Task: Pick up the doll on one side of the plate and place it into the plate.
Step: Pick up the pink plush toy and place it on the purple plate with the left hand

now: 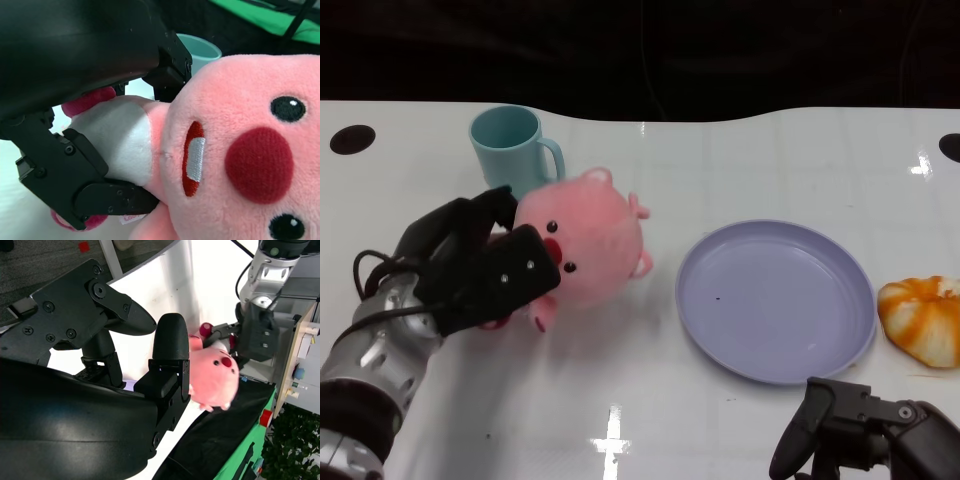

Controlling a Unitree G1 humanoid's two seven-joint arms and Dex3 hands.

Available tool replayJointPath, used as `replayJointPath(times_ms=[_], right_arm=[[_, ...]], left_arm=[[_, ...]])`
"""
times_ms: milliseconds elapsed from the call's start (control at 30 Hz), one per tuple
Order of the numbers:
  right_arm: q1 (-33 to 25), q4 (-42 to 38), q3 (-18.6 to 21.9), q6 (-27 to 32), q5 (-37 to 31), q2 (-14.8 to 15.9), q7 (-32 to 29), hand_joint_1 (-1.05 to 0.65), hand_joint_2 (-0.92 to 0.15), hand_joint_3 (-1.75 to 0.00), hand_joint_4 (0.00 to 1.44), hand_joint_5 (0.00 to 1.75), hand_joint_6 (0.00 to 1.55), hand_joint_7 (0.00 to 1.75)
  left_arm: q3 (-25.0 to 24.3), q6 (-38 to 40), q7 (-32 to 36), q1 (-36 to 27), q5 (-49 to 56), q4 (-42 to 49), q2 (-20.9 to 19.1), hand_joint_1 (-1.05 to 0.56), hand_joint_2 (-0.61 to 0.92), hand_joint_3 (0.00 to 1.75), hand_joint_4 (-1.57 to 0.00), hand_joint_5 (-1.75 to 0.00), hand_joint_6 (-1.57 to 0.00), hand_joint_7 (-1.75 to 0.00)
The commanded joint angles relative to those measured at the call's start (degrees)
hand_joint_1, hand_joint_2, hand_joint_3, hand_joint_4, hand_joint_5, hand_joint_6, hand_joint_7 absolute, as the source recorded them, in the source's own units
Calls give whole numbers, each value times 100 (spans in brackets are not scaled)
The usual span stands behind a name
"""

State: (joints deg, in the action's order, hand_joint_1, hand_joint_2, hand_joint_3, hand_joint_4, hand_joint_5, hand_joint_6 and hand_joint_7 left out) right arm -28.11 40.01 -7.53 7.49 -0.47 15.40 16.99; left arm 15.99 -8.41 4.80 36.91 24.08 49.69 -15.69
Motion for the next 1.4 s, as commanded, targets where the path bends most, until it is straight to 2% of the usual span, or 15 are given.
replayJointPath(times_ms=[33, 300, 667, 1100, 1367, 1400], right_arm=[[17, -71, 9, -63, 46, -1, -11, -14, -49, -117, 66, 171, 62, 135], [-11, -71, 1, -56, 57, 0, -10, -14, -50, -114, 65, 170, 62, 134], [-50, -5, -92, -77, -5, -10, -50, -16, -52, -110, 66, 169, 62, 134], [-54, 38, -233, -42, -61, -14, -122, -17, -52, -111, 66, 168, 62, 132], [-52, 66, -314, 2, -53, -30, -169, -17, -52, -110, 65, 168, 62, 132], [-48, 64, -319, -9, -69, -23, -175, -17, -53, -110, 65, 168, 62, 132]], left_arm=[[-99, 217, -246, -124, -103, -593, -15, -13, 43, 129, -96, -175, -76, -175], [-24, 470, -487, -108, 7, -1479, 204, -14, 41, 132, -97, -175, -78, -175], [426, 722, -513, 416, 310, -1628, 998, -18, 40, 132, -98, -175, -78, -175], [946, 760, -265, 1204, 765, -542, 1923, -18, 37, 127, -99, -175, -78, -175], [1151, 682, -92, 1586, 876, 251, 2291, -19, 36, 123, -97, -175, -75, -175], [1166, 694, -108, 1630, 890, 334, 2323, -20, 38, 117, -96, -175, -74, -175]])
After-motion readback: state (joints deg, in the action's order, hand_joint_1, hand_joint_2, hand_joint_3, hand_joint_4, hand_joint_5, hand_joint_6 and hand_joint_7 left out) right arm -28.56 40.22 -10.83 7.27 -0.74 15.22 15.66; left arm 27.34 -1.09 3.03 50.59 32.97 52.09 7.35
